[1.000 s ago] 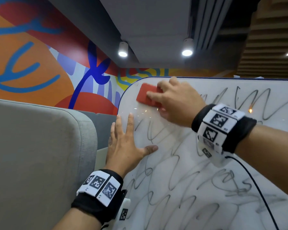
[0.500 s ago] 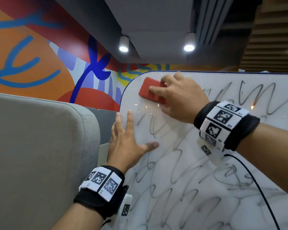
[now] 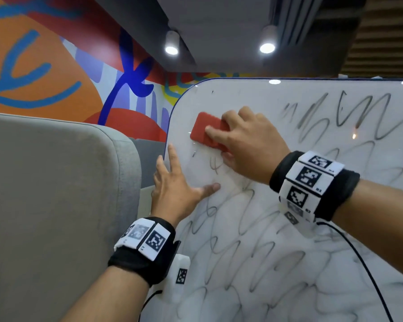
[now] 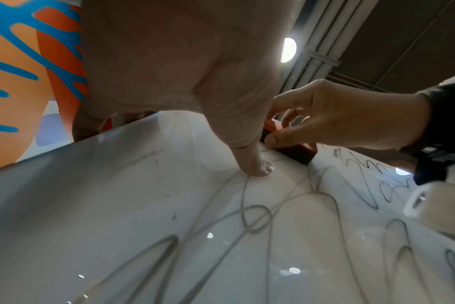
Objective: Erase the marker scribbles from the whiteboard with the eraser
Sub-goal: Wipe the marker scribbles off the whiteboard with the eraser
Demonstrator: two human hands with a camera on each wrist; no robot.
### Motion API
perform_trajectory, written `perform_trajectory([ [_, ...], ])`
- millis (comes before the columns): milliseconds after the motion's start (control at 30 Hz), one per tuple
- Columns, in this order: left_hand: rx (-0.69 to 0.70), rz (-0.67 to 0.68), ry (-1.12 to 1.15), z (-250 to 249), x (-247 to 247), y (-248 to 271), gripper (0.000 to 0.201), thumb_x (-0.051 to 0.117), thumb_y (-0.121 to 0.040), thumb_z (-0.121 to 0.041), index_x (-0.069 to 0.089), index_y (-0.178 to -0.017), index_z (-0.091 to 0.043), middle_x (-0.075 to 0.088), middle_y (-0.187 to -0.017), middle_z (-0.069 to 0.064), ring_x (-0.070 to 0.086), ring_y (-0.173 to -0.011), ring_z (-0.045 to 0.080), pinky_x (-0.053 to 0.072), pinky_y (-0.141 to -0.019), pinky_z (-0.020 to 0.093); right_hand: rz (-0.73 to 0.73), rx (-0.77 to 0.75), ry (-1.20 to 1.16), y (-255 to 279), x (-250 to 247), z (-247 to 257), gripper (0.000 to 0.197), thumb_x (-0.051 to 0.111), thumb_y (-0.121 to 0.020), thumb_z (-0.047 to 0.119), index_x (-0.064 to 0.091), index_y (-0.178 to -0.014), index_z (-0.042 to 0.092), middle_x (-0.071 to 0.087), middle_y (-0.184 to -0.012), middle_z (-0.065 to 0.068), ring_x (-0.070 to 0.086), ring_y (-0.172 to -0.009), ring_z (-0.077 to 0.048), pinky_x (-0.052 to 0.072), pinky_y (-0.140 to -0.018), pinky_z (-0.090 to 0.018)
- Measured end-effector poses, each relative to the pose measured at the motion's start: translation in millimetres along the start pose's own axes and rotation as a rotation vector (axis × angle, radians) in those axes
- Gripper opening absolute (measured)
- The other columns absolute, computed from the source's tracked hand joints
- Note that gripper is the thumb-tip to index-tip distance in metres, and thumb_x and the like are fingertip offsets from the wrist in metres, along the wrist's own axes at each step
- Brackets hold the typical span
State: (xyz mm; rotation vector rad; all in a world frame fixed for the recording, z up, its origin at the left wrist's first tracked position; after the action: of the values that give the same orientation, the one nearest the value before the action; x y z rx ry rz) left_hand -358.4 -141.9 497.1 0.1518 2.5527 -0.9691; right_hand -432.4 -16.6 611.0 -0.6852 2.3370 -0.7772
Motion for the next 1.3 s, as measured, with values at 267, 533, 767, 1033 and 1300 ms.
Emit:
perform_trajectory([
  [267, -0.088, 0.021, 0.118, 9, 2, 1, 0.149, 0.082, -0.051, -0.071, -0.021, -0.152, -0.036, 0.015, -0.154, 0.015, 0.025, -0.142, 0.035, 0.032, -0.11, 0.049, -0.001, -0.02, -0.003, 3, -2, -1, 0.055, 0.061, -0.088, 0.029, 0.048, -0.141, 0.032, 0.053, -0.124, -0.009, 0.049, -0.106, -0.032, 0.034, -0.075, -0.038],
  [533, -0.159, 0.044, 0.219, 23, 5, 7, 0.15, 0.085, -0.051, -0.068, -0.022, -0.151, -0.038, 0.024, -0.152, 0.02, 0.027, -0.142, 0.035, 0.03, -0.114, 0.05, 0.004, -0.063, 0.0, 12, 4, 5, 0.055, 0.062, -0.087, 0.028, 0.05, -0.14, 0.032, 0.055, -0.12, -0.009, 0.05, -0.103, -0.032, 0.035, -0.074, -0.038],
  [767, -0.077, -0.007, 0.107, 18, 5, 12, 0.139, 0.076, -0.058, -0.075, -0.018, -0.152, -0.036, 0.015, -0.155, 0.009, 0.027, -0.142, 0.031, 0.038, -0.109, 0.052, -0.024, -0.096, -0.037, 35, 17, 17, 0.056, 0.075, -0.072, 0.025, 0.062, -0.127, 0.024, 0.061, -0.108, -0.013, 0.054, -0.09, -0.034, 0.043, -0.068, -0.04],
  [1033, 0.086, -0.065, -0.125, -3, -3, 16, 0.119, 0.068, -0.073, -0.071, -0.003, -0.157, -0.025, -0.009, -0.164, 0.002, -0.001, -0.15, 0.025, 0.017, -0.12, 0.051, -0.071, 0.07, 0.004, 4, -11, -24, 0.049, 0.063, -0.087, 0.03, 0.055, -0.136, 0.026, 0.057, -0.113, -0.015, 0.051, -0.098, -0.035, 0.044, -0.075, -0.042],
  [1300, 0.156, -0.097, -0.058, -7, -4, 22, 0.116, 0.069, -0.076, -0.066, 0.005, -0.156, -0.011, 0.0, -0.164, 0.004, 0.001, -0.15, 0.019, 0.023, -0.119, 0.043, -0.073, -0.089, 0.042, -3, 4, 17, 0.042, 0.064, -0.079, 0.025, 0.062, -0.121, 0.027, 0.06, -0.108, -0.009, 0.054, -0.094, -0.031, 0.037, -0.069, -0.037],
])
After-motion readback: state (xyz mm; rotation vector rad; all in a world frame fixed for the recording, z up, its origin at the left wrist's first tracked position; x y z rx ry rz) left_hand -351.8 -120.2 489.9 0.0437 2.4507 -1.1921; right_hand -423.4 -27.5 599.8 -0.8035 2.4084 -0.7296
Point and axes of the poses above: each hand's wrist, its own y-axis away from the middle knuckle, its own x-axis out of the palm, z = x × y, the point moved 6 cm from there along -y, towards the middle knuckle
